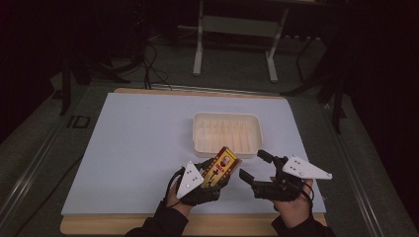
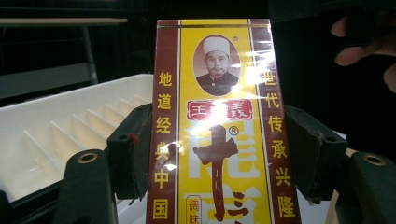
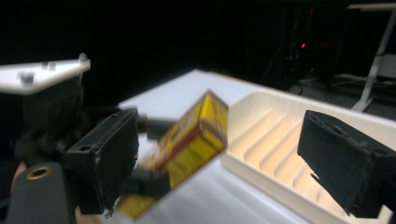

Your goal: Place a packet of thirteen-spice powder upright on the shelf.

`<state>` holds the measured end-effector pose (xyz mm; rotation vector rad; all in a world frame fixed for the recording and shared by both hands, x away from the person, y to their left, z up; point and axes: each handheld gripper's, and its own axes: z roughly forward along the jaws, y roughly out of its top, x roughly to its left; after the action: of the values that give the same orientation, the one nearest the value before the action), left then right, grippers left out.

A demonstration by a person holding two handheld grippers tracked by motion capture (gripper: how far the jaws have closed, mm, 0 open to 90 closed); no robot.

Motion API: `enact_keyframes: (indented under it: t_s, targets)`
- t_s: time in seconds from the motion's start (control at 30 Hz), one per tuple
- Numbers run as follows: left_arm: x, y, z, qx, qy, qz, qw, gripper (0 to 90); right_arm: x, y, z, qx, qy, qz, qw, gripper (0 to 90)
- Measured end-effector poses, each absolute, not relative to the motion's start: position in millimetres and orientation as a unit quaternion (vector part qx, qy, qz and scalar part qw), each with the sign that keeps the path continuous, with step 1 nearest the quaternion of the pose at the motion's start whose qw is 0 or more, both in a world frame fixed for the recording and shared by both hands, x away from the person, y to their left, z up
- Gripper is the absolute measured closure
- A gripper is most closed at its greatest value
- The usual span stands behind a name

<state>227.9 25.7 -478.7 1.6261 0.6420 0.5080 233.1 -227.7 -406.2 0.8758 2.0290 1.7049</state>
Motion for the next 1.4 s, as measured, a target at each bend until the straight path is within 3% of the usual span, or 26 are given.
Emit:
enact_keyframes:
  t_s: [0.37,0.6,1.07,1.4]
  targets:
    - [223.2,20.8,-477.2,0.704,0.258,0.229,0.621,33.3,238.9,-209.3,-413.3,0.348,0.696,0.612,0.141,14.4]
    - [221.1,20.6,-478.2,0.696,0.245,0.249,0.628,33.3,243.3,-199.6,-420.5,0.376,0.682,0.617,0.113,25.8]
    - [217.4,20.3,-478.7,0.684,0.23,0.254,0.644,33.1,245.1,-193.7,-417.6,0.421,0.675,0.604,0.039,62.9]
    - [218.5,17.6,-478.6,0.687,0.245,0.25,0.637,32.8,247.0,-191.8,-415.3,0.427,0.683,0.591,0.041,66.1]
